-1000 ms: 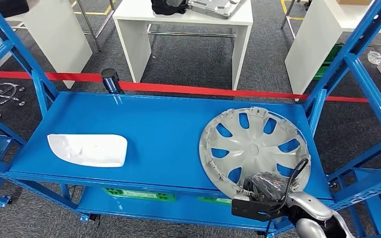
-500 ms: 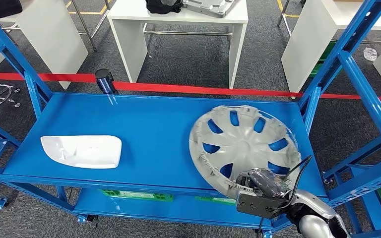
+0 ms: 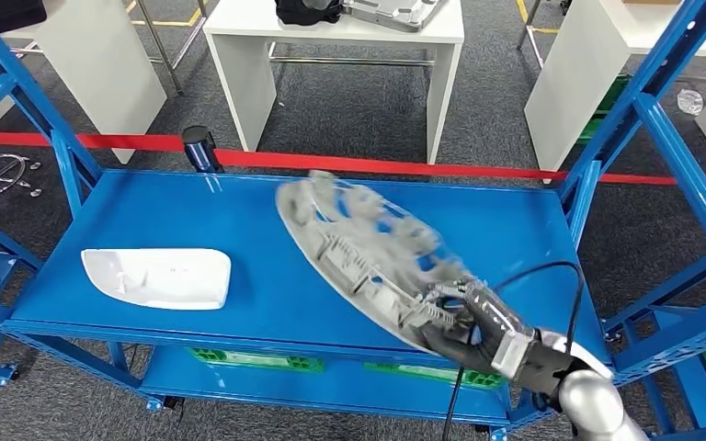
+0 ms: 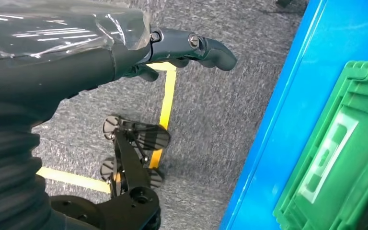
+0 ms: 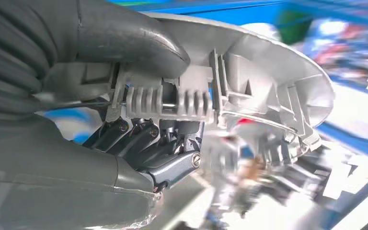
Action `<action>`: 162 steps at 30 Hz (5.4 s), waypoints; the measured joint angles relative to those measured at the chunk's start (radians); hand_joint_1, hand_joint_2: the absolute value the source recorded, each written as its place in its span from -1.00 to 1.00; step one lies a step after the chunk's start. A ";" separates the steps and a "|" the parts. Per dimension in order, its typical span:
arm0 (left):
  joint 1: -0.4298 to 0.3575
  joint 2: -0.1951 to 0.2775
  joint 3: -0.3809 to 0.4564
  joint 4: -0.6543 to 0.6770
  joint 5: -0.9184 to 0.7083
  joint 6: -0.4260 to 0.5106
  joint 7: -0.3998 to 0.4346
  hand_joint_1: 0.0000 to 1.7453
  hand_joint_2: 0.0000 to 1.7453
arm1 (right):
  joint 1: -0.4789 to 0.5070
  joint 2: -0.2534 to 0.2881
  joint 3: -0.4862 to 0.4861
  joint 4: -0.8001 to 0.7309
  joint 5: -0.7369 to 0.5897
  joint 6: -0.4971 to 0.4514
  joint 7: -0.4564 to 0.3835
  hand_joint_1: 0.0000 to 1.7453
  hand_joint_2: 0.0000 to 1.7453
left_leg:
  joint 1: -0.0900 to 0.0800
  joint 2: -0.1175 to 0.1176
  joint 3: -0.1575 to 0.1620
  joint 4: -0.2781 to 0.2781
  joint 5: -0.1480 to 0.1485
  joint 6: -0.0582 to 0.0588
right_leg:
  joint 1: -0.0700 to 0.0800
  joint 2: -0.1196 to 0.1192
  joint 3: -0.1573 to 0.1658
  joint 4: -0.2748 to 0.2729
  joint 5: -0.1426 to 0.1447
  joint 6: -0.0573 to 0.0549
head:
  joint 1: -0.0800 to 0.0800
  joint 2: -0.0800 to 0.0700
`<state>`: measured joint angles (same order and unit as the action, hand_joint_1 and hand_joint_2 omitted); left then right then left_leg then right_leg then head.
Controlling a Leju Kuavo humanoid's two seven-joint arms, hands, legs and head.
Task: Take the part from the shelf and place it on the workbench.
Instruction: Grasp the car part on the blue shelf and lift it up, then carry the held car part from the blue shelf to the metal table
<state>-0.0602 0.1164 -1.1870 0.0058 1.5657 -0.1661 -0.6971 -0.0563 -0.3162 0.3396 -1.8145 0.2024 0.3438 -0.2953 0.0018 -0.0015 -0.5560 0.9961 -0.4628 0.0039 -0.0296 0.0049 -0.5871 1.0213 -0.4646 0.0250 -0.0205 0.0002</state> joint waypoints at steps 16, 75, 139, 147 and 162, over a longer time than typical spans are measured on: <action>-0.001 -0.010 0.016 0.000 0.000 0.076 -0.002 -1.00 1.00 | -0.095 0.081 0.014 -0.088 -0.464 0.118 -0.049 1.00 1.00 | -0.004 0.000 -0.022 0.013 -0.001 0.004 | 0.016 0.003 -0.004 -0.001 0.006 -0.034 | -0.003 0.000; 0.019 0.002 -0.063 0.000 -0.049 0.063 0.190 -1.00 1.00 | -0.106 0.103 0.004 -0.330 -0.751 0.377 -0.135 1.00 1.00 | -0.002 0.000 0.052 0.039 -0.082 0.002 | 0.026 -0.002 -0.062 0.004 0.064 -0.051 | -0.019 0.000; 0.016 0.035 -0.079 0.004 0.000 0.101 0.155 -1.00 1.00 | -0.119 0.127 0.108 -0.162 -0.621 0.338 -0.090 1.00 1.00 | -0.012 -0.004 0.062 0.002 -0.052 0.016 | 0.009 -0.008 -0.027 0.005 0.038 -0.016 | -0.021 0.001; 0.012 0.029 -0.081 0.004 0.000 0.104 0.155 -1.00 1.00 | -0.112 0.123 0.098 -0.184 -0.587 0.352 -0.123 1.00 1.00 | -0.014 0.039 -0.031 -0.031 0.057 0.043 | 0.006 -0.006 -0.102 0.275 -0.121 -0.009 | -0.013 0.001; 0.016 0.027 -0.081 0.004 0.000 0.104 0.152 -1.00 1.00 | -0.108 0.123 0.099 -0.200 -0.585 0.357 -0.124 1.00 1.00 | 0.006 0.010 -0.158 0.293 -0.117 -0.028 | 0.016 0.007 0.004 -0.003 0.003 -0.045 | -0.018 0.001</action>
<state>-0.0444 0.1437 -1.2684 0.0098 1.5660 -0.0619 -0.5448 -0.1647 -0.1934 0.4381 -2.0150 -0.3827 0.7006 -0.4192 0.0082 0.0088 -0.7144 1.2889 -0.5796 -0.0244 -0.0131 0.0123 -0.5826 1.0182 -0.4616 -0.0205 -0.0380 0.0008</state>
